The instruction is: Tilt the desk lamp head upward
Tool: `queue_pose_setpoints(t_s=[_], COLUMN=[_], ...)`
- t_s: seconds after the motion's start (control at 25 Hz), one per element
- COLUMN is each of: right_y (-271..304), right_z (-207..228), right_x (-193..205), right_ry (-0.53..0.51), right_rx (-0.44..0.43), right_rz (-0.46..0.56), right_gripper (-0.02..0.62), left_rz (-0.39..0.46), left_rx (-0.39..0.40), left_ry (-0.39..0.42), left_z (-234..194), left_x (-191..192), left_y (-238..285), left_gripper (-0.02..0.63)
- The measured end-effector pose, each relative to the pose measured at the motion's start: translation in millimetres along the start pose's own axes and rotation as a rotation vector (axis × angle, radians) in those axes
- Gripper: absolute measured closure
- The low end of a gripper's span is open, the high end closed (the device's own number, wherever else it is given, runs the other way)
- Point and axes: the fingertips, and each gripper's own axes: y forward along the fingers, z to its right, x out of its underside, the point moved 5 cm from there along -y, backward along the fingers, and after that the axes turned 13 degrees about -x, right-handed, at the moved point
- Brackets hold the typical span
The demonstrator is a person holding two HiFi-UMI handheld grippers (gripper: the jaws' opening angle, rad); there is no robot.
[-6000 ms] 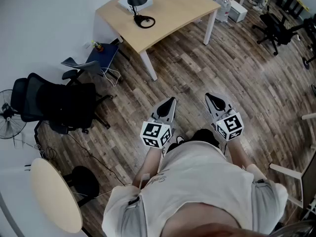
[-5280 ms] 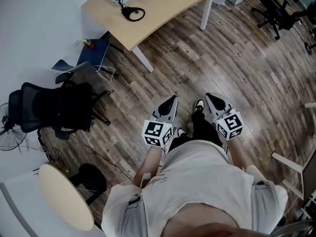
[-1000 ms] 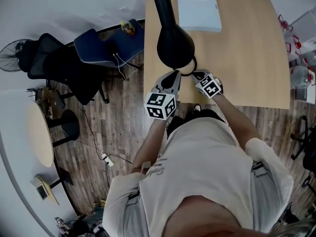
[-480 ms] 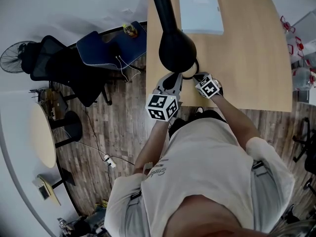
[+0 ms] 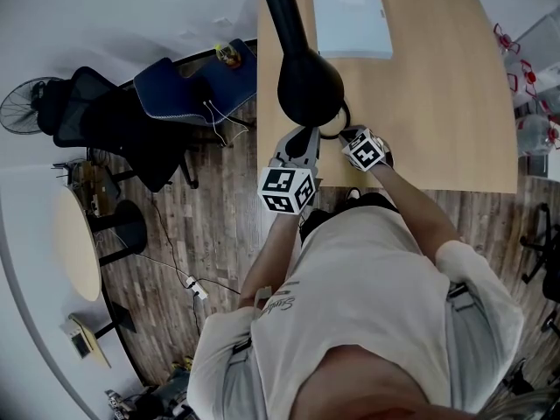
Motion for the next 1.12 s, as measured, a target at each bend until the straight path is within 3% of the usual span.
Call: queue_pose_setpoints(t_s=[0.36,0.92,1.12], right_y=[-1.0,2.2,-2.0], right_z=[-1.2,2.1,-1.6], right_x=[-2.3,3.1,0.8], right_ry=[-0.043,0.029,0.011], right_rx=[0.002,0.017,0.025], right_rz=[-0.049,-0.015,-0.023], right_gripper=[0.600,0.600,0.600], left_rz=[0.043,0.104,0.130], left_rx=[0.001,0.004,0.010], left_ry=[0.018,0.080,0.080], left_z=[5.5,22.4,28.8], left_x=[-3.0,-25.4,-35.8], left_y=[-10.1,-51.1,-63.7], left_gripper=[0.591,0.591,0.591])
